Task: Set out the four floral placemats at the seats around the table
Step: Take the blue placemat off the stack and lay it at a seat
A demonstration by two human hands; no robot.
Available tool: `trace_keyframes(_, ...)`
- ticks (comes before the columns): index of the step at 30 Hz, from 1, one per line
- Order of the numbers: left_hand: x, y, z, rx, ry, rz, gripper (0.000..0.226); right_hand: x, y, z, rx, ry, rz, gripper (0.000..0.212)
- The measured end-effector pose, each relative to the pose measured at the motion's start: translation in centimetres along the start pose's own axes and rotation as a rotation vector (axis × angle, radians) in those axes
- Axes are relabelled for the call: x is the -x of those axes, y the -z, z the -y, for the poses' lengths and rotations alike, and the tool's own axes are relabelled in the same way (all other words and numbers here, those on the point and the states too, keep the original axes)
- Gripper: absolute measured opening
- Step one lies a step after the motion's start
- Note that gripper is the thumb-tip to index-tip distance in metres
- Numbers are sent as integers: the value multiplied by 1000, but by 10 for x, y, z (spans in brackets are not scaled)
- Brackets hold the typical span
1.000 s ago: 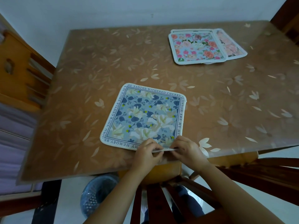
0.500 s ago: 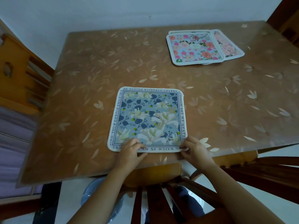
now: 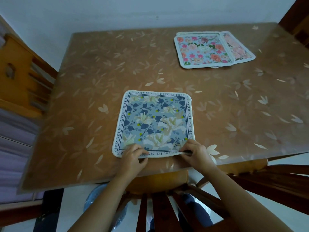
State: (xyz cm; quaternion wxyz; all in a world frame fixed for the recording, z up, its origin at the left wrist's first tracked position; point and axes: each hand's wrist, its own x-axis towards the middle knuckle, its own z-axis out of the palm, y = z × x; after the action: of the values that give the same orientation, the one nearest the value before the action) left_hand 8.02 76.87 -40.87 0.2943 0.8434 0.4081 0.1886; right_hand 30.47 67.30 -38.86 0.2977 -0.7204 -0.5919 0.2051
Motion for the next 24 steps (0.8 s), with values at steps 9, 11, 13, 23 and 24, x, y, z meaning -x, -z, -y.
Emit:
trace_keyframes(9,12,21,27,-78,46,-62,18,15,-10,-3,-23,-43,0,10)
trace_keyframes(11,11,22,26,-75,48,-63,18,14,-9,-4,14,-35,-28,9)
trace_keyframes(13,10,24,25,-47,71,-70,15,13,-8,-4,37,-21,-17,19)
trace_keyframes(23,12,34,20,4,129,-69,11,14,-10,-1,119,153,75,25)
trace_keyframes(24,12,34,19,2,130,-70,11,14,-10,0,124,171,74,24)
